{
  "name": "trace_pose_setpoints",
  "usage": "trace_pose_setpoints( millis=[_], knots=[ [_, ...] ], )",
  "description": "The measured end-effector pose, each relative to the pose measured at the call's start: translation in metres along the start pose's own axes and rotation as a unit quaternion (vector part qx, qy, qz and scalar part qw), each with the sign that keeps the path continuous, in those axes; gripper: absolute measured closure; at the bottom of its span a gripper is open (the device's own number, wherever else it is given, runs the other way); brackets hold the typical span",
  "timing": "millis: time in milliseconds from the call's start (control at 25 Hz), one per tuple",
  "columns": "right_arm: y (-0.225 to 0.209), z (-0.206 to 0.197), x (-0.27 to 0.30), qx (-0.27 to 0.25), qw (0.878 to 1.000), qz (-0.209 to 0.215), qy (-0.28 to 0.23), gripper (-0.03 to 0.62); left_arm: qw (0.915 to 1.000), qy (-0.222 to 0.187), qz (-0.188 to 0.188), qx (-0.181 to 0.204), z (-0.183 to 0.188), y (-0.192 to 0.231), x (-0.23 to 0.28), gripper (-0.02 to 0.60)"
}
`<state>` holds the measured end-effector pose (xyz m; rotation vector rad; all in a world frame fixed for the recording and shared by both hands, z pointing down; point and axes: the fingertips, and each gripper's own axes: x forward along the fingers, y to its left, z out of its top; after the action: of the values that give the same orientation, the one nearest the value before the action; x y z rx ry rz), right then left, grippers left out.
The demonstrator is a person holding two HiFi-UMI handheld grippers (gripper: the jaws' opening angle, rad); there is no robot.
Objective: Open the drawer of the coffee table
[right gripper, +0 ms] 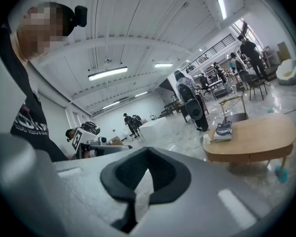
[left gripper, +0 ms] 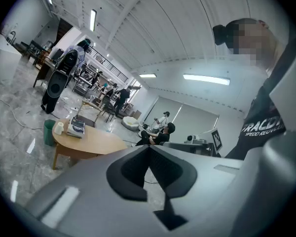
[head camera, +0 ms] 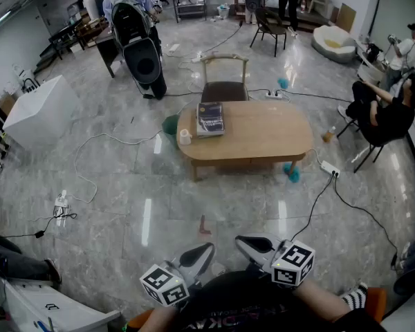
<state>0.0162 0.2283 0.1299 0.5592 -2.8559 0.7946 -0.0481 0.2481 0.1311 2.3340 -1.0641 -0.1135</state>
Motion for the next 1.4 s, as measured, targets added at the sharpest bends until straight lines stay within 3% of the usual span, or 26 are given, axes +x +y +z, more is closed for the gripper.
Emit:
trace_pose_setpoints(
  millis=[640, 880, 1400],
  knots=[
    [0.004, 0.005, -0.004, -0.012, 1.0, 0.005, -0.015, 0.592, 1.0, -0.002, 0.001, 0.006, 0.003, -0.004, -0.002, 0.575],
    [0.007, 0.012, -0.006, -0.032, 0.999, 0.008, -0.036, 0.592, 0.9996, -0.002, 0.001, 0.027, 0.004, -0.005, -0.003, 0.574],
    [-0.009, 0.026, -0.006, -0.049, 0.996, -0.036, -0.063, 0.592, 0.9984, -0.026, 0.028, 0.042, 0.016, 0.022, -0.02, 0.574]
  ],
)
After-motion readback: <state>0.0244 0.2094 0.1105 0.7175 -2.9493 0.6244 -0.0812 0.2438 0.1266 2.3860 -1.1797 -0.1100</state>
